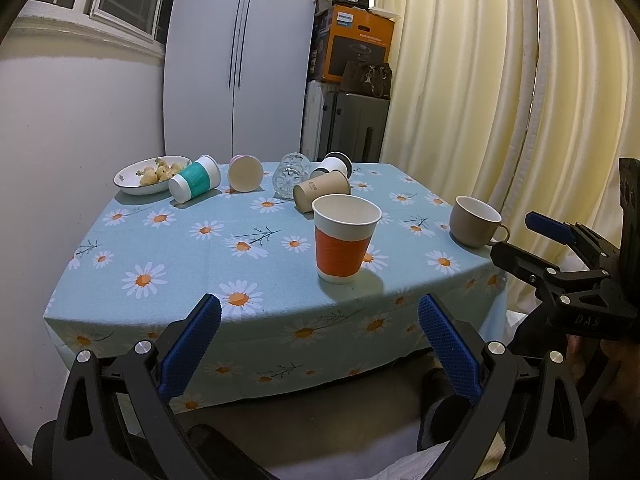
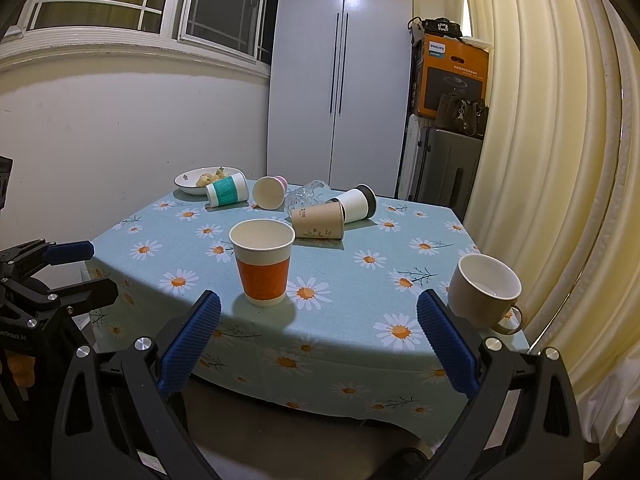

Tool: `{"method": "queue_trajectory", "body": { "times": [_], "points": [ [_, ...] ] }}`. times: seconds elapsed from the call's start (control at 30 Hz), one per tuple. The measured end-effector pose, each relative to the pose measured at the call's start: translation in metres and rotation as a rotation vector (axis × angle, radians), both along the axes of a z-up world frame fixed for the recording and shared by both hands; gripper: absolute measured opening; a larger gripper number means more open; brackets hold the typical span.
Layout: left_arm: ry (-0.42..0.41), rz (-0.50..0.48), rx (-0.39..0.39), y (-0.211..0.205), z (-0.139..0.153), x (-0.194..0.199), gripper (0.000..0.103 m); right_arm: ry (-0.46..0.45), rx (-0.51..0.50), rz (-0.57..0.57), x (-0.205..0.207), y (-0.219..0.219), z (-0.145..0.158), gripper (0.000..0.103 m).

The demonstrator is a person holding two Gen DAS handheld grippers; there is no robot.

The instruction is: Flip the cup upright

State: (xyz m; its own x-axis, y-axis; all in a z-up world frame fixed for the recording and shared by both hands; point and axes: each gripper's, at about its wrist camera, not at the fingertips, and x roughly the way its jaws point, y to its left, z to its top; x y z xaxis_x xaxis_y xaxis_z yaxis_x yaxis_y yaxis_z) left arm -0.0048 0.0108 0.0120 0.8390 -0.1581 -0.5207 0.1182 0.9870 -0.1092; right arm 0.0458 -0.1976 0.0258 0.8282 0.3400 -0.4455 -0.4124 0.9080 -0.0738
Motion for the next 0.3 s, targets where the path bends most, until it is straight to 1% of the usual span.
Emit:
{"method": "queue_trajectory", "body": {
  "times": [0.3],
  "points": [
    [0.006,0.008,0.009,-0.0004,-0.0009,0.0017,0.096,0.001,-0.002,-0.002,0.0005,0.0004,-0.0010,0.097]
  ]
}}
